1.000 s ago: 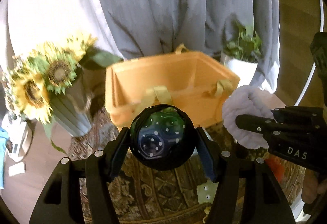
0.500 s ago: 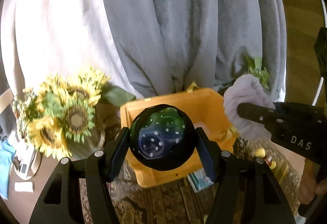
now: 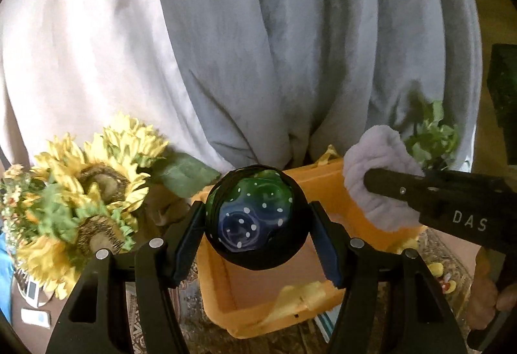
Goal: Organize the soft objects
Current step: 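Carry the ball and scrunchie over the orange crate and open both tools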
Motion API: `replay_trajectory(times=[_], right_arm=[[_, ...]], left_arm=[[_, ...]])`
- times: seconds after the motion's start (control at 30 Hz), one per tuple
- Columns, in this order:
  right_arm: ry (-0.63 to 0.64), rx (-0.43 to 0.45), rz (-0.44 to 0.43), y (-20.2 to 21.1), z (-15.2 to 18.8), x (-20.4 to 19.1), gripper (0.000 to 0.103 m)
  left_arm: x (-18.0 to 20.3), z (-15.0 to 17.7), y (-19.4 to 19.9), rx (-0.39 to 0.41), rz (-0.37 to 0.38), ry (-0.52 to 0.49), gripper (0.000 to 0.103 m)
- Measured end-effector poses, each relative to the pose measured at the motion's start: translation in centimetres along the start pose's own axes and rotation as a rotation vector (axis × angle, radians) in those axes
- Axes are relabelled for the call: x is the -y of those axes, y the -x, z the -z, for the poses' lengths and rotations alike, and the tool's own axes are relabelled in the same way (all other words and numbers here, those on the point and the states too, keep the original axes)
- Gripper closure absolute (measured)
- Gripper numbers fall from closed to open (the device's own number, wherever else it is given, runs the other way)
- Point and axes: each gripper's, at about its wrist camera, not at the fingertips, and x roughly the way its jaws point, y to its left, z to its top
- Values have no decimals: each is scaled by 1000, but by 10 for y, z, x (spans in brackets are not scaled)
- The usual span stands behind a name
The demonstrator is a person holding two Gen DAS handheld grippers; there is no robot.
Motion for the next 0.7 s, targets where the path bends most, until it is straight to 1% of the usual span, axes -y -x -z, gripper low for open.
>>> replay_trajectory(times=[0.13,0.27,0.3,0.43,0.6,0.63,0.67,0.7], right_arm=[[-32,-58,-10,-29,-1,11,77],[-71,-113,-24,-56,-3,21,76],[-81,-129,-40,-61,-2,24,76],[-109,-181,-43,-83,2,32,75],[-129,-238,-59,-104,9,37,75],[-130,-244,-59,-107,9,37,74],[-129,-251,-63,-109,10,37,71],[-129,-258,-69,-111,11,37,63]], left_arm=[[-4,-1,-27,-54,16,12,40],[-3,2,-52,-103,19,0,39],[-3,3,-58,-115,16,-2,39],[-3,9,-80,-177,28,-2,39],[-5,15,-94,-225,47,-1,39],[-5,16,-95,-228,52,2,37],[-4,16,-94,-224,53,2,35],[-4,16,-94,-220,51,3,29]])
